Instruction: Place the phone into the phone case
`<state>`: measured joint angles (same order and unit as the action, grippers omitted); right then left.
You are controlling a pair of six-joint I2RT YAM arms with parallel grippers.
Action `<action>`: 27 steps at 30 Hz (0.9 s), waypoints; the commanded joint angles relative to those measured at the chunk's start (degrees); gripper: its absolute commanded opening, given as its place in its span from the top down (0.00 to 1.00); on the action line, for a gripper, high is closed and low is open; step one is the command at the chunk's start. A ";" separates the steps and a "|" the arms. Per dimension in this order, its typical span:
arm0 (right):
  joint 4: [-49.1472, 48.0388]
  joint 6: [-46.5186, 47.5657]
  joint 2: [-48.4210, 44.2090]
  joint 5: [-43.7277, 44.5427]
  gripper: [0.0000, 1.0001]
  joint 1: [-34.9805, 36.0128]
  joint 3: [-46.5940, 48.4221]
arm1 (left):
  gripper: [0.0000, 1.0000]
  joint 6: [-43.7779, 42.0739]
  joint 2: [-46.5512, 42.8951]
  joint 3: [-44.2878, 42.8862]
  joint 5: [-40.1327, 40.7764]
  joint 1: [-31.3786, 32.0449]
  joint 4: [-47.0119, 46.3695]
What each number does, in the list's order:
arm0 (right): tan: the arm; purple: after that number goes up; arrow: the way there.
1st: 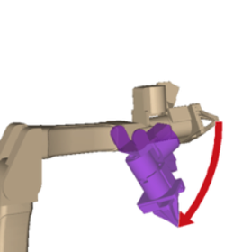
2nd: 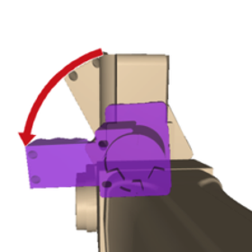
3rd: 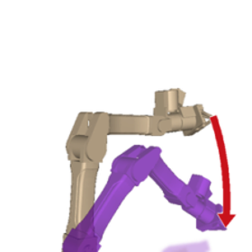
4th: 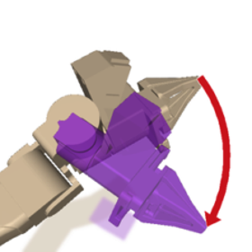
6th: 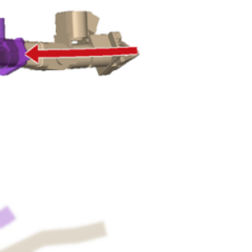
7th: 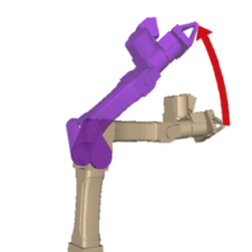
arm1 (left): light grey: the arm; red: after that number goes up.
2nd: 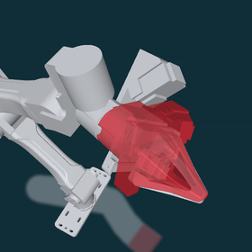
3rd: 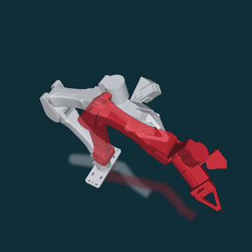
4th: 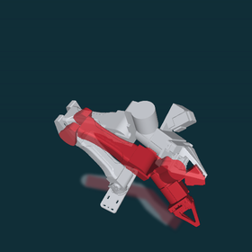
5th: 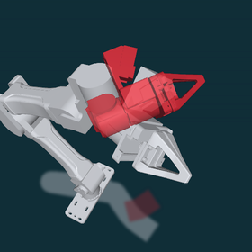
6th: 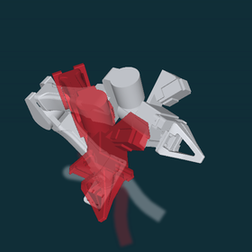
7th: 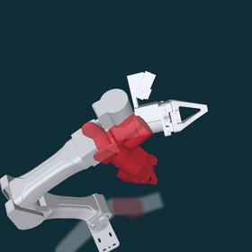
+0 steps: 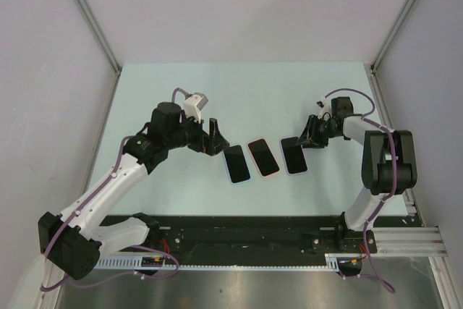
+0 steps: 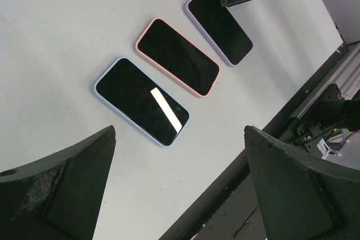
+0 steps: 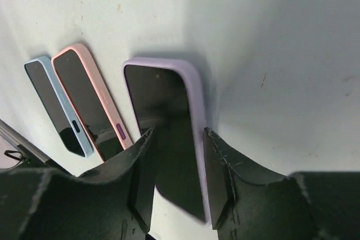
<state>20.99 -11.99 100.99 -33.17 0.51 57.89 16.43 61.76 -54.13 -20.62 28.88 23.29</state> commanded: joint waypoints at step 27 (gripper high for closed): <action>9.24 -14.28 -54.48 10.49 0.00 11.35 -5.76 | 0.00 -1.66 -12.27 2.01 0.94 -0.50 -7.12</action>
<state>29.52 -21.15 50.43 -24.64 11.22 54.72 16.14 51.81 -53.23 -19.64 28.84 19.14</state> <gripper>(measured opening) 0.993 0.996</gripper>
